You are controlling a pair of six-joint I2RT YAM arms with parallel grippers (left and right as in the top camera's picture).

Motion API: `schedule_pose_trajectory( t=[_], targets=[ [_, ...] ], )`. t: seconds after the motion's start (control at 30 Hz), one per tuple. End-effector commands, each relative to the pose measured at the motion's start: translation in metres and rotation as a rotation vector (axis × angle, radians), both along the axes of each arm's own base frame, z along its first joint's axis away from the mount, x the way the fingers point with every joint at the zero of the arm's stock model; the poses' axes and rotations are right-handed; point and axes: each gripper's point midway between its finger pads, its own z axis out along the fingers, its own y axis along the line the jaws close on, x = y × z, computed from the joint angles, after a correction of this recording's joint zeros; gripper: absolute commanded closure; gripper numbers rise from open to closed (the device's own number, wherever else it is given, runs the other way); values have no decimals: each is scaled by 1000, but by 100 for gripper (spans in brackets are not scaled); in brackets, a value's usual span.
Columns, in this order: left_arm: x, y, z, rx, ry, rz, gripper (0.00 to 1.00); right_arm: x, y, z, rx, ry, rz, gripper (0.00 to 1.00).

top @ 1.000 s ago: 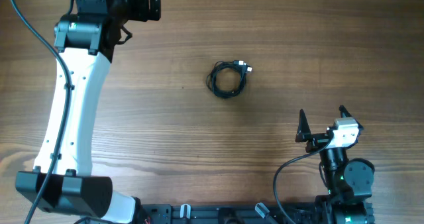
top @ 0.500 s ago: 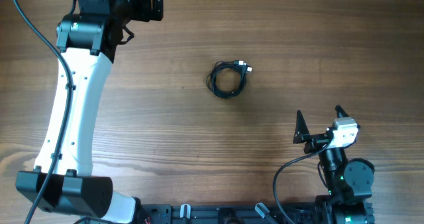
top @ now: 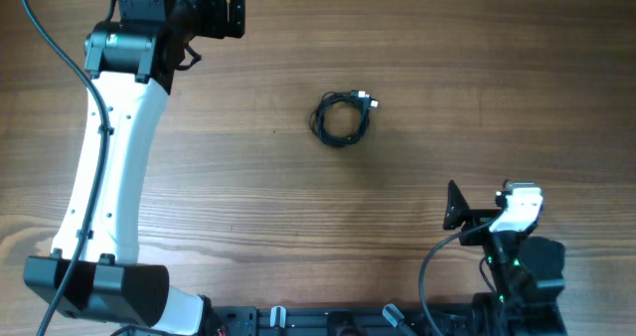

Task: Untangle cables

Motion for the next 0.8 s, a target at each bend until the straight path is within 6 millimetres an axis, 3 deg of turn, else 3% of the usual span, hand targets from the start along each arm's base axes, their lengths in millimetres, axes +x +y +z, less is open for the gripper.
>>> schedule_pose_trajectory(
  t=[0.0, 0.37, 0.77],
  targets=[
    [1, -2, 4, 13, -12, -6, 0, -8, -6, 43, 18, -50, -38, 0],
    [-1, -2, 2, 15, -1, -6, 0, -15, -6, 113, 57, 23, -48, 0],
    [-4, -1, -3, 18, 23, -6, 0, 22, 5, 168, 21, 167, 16, 0]
  ],
)
